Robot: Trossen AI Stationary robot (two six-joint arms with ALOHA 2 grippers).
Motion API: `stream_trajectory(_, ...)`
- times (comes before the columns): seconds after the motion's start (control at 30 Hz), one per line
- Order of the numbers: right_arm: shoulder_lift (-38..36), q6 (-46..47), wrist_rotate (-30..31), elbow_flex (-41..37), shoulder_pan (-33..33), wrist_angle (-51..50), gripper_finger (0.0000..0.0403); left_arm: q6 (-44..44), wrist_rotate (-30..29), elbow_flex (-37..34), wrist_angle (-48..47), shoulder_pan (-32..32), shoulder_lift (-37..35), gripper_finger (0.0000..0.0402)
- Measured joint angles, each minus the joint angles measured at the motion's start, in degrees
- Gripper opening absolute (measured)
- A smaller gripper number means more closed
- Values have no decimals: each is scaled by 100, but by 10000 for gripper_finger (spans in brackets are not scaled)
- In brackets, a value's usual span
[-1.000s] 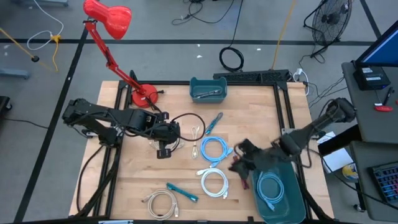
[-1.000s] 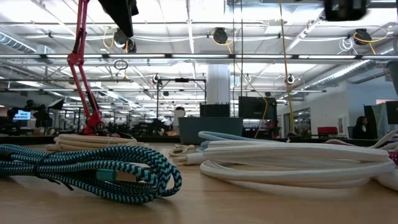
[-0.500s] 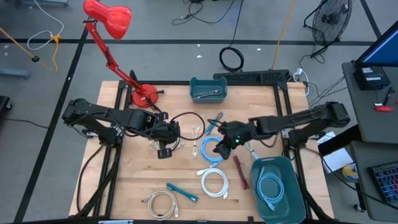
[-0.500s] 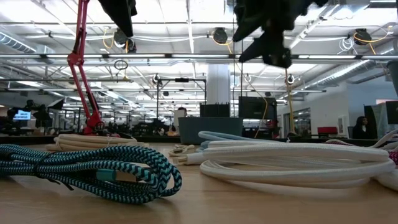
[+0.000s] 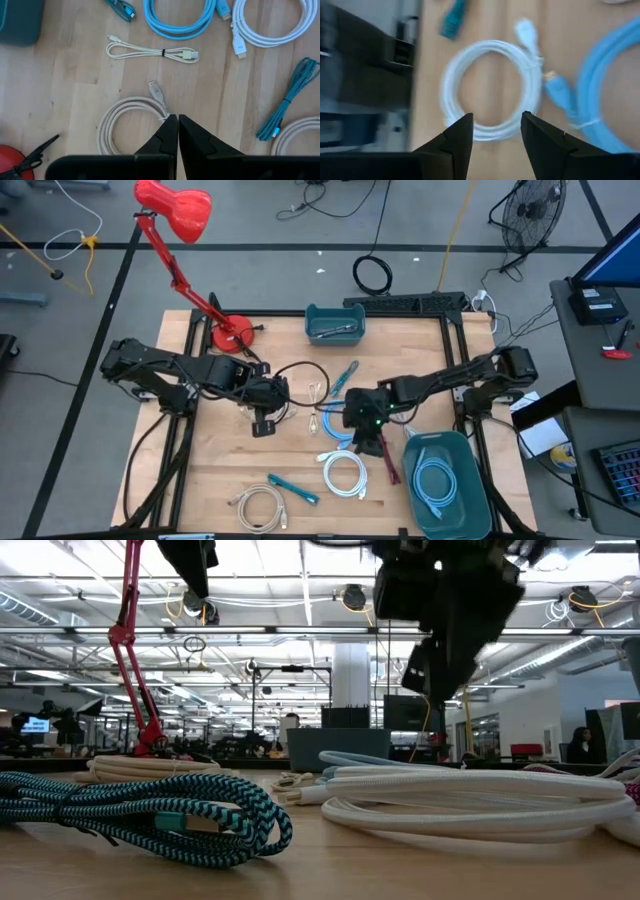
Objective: Pick & Place USB Port
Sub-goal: Put the blue HDMI cable into the bottom blue bin
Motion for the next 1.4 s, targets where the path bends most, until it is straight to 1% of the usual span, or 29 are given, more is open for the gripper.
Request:
stream_trajectory(0.13, 44, -196, 712, -1, 64, -5, 155, 1, 0, 0, 29, 0, 0, 19)
stream_trajectory(0.3, 25, -384, 1292, -2, 66, -65, 155, 2, -5, 0, 50, 0, 0, 19)
stream_trajectory(0.6, 27, -983, 1331, -2, 68, -565, 155, 9, -24, 0, 55, 0, 0, 19)
stream_trajectory(0.7, 27, -1061, 1367, -2, 78, -565, 155, 15, -24, 0, 57, -1, 0, 19)
stream_trajectory(0.83, 27, -1341, 1650, -2, 148, -571, 155, 15, -22, 0, 57, -2, 0, 19)
stream_trajectory(1.1, 82, -1639, 1700, -2, 199, -581, 155, 15, 26, 0, 57, -2, 0, 19)
stream_trajectory(1.13, 103, -1661, 1778, -2, 219, -580, 155, 15, 26, 0, 57, -2, 0, 19)
stream_trajectory(1.4, 495, -1704, 1799, -2, 274, -395, 155, 27, 31, 0, 55, -2, 0, 19)
